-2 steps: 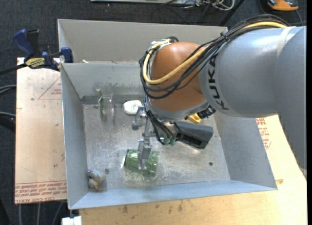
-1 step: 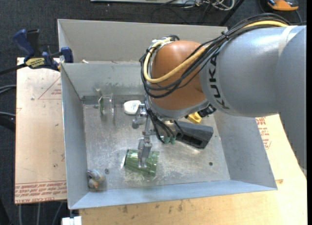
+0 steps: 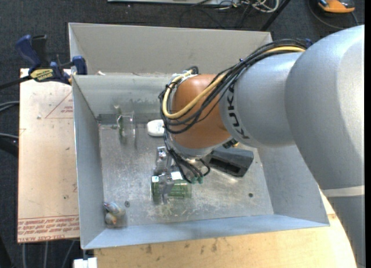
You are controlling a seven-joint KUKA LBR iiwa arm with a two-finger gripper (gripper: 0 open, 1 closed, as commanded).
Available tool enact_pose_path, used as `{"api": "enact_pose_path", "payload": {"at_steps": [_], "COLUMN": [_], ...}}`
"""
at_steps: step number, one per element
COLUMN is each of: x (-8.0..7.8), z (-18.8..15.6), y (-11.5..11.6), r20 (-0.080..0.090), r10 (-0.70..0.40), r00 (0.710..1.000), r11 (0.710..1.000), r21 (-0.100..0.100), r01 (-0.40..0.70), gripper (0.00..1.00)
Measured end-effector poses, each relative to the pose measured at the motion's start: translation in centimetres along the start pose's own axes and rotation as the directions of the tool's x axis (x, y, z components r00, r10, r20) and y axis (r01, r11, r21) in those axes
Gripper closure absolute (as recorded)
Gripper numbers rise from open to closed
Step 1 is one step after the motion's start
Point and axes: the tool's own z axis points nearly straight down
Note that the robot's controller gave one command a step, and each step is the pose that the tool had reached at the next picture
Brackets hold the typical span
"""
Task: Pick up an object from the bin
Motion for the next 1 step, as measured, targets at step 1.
{"api": "enact_pose_path", "payload": {"at_steps": [1], "x": [-0.02], "z": [-0.01], "y": [0.0], "r20": [0.002], "r10": [0.0], "r00": [1.0], "r11": [1.0], "r21": [0.0], "r01": [0.0], "gripper": [1.0]}}
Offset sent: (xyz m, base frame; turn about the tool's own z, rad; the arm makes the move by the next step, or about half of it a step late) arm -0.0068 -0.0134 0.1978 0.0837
